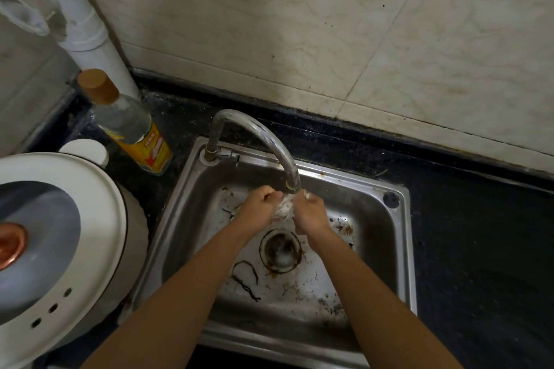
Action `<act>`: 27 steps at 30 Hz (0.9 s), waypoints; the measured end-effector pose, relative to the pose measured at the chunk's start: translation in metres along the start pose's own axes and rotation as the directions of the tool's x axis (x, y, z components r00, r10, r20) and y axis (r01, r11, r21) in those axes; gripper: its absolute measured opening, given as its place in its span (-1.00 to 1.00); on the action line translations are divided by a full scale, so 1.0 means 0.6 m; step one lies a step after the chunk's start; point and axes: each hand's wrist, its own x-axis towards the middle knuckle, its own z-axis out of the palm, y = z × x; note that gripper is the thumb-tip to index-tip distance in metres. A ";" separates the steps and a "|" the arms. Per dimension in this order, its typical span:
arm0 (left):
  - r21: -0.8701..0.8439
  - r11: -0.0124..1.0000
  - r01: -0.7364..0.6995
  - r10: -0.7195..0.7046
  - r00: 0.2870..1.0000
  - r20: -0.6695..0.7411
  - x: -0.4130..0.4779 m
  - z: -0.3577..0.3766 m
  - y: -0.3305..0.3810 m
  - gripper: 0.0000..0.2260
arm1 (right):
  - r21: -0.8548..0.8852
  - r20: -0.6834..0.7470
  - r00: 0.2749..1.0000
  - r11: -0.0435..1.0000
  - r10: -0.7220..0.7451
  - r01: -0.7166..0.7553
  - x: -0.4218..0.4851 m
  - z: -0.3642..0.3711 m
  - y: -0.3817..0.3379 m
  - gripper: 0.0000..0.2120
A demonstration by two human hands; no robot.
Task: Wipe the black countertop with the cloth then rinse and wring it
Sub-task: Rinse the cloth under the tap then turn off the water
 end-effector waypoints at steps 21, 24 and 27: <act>-0.344 0.926 0.158 -0.126 0.985 0.114 0.009 -0.023 0.012 -0.80 | 0.150 0.299 0.951 0.981 0.077 -0.126 -0.008 -0.032 0.006 -0.67; -0.321 0.934 0.154 -0.117 0.984 0.132 0.005 -0.021 0.008 -0.86 | 0.165 0.336 0.933 0.967 0.131 -0.195 -0.007 -0.032 0.014 -0.61; -0.264 0.955 0.134 -0.104 0.987 0.124 0.006 -0.025 0.003 -0.87 | 0.170 0.226 0.974 0.983 0.033 -0.072 0.003 -0.033 0.019 -0.75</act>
